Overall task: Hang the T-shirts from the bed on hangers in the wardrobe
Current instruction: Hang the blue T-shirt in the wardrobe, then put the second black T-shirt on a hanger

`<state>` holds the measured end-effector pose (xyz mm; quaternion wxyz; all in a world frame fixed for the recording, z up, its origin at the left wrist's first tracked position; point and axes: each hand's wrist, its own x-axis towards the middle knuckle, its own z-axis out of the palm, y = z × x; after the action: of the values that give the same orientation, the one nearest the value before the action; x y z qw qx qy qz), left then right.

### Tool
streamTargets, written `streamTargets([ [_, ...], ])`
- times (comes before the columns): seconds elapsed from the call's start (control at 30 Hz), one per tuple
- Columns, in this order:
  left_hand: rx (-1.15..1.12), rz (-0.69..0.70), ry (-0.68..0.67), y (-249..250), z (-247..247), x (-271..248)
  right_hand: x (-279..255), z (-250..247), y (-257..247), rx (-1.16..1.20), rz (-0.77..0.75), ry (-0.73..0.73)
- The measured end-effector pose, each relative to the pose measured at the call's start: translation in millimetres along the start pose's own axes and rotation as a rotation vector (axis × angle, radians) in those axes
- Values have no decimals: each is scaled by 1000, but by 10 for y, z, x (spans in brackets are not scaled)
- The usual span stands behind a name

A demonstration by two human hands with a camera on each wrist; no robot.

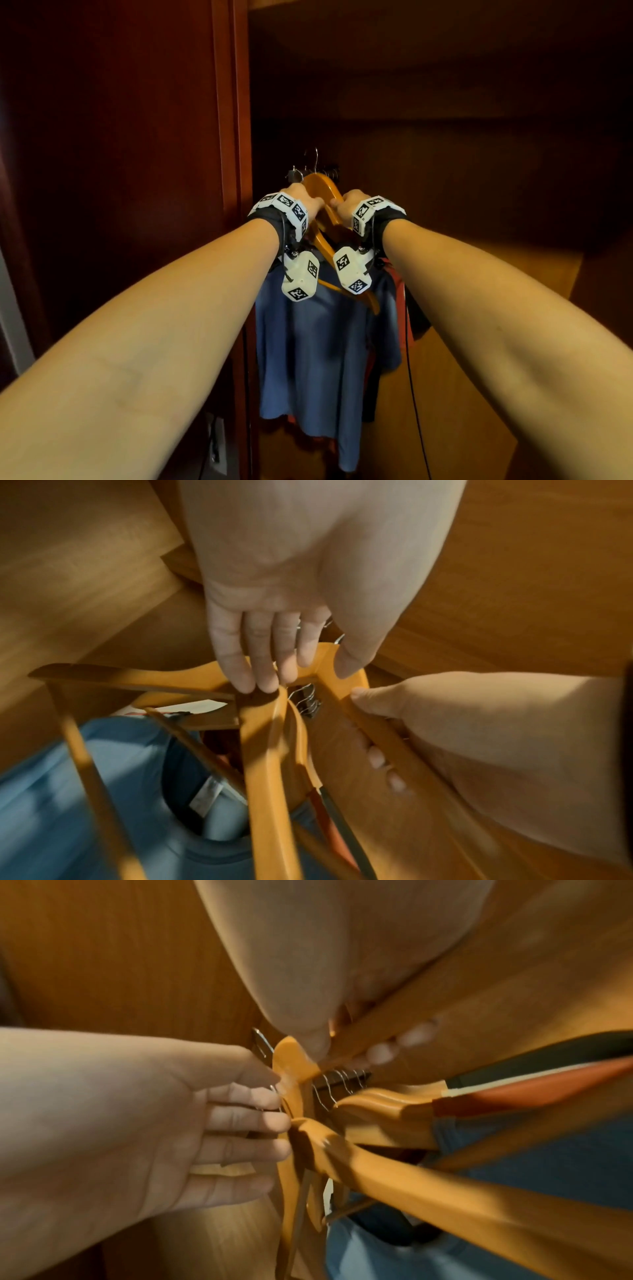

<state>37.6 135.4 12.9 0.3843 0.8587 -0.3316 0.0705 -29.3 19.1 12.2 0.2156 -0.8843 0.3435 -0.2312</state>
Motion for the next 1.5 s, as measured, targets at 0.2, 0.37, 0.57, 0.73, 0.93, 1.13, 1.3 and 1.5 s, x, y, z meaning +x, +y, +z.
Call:
streamTargets([
  [0.2,-147,73,-9,116,-84,-99,-228,-260,-21,37,35,172],
  [0.37,-281,156,-12,221,-40,-274,-534,-472,131,2,85,315],
  [0.57,-405,224,-57,454,114,-582,-1128,-747,389,-89,181,461],
  [0.73,-541,280,-195,761,381,-1003,-1754,-954,708,-153,254,516],
  [0.93,-654,415,-345,1116,644,-1576,-2602,-1271,1120,-146,317,541],
  [1.13,-739,498,-527,1451,832,-2297,-3443,-1502,1600,-51,401,556],
  [1.3,-870,504,-617,1701,1068,-3040,-4173,-1725,1952,-57,427,535],
  [1.5,-998,459,-766,2153,1355,-4273,-5241,-2065,2471,-24,470,546],
])
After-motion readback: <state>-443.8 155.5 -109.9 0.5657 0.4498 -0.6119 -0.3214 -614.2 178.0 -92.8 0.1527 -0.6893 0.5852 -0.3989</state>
